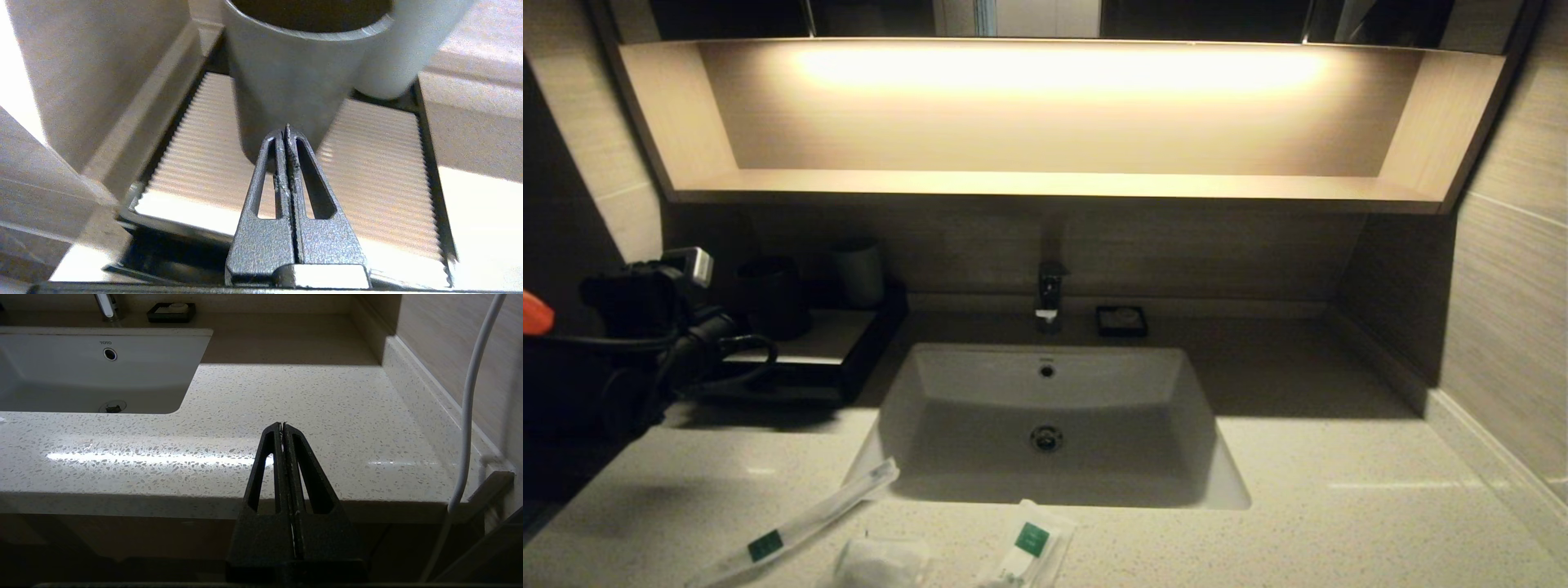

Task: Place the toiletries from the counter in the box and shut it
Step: Place the cup on the storage box

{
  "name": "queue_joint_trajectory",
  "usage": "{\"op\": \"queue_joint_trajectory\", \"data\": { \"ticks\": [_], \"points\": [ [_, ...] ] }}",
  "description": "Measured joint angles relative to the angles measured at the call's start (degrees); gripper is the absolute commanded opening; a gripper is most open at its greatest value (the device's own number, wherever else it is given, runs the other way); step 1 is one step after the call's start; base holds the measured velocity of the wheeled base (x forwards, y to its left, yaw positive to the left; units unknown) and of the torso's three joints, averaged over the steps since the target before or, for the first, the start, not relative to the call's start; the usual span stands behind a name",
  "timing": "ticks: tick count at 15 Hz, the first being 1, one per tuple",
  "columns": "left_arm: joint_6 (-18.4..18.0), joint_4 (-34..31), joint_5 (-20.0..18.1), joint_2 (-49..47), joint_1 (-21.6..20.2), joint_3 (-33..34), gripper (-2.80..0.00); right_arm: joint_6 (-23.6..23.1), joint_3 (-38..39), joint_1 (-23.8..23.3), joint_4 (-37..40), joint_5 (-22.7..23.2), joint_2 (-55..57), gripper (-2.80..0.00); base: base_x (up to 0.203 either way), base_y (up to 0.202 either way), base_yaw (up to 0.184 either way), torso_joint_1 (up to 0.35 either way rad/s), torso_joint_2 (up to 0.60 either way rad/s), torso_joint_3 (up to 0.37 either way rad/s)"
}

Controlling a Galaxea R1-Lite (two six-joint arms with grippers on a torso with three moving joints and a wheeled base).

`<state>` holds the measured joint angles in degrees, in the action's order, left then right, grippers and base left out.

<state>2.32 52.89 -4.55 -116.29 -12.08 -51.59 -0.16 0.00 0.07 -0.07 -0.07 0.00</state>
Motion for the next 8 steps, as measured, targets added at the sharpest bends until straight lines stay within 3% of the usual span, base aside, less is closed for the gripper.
{"op": "queue_joint_trajectory", "data": {
  "ticks": [8],
  "points": [
    [-0.37,0.6,1.63,0.27,0.42,1.97,-2.8,0.03,0.0,0.0,-0.02,-0.02,0.0,-2.8,0.0,0.0,0.0,0.0,0.0,0.0]
  ]
}}
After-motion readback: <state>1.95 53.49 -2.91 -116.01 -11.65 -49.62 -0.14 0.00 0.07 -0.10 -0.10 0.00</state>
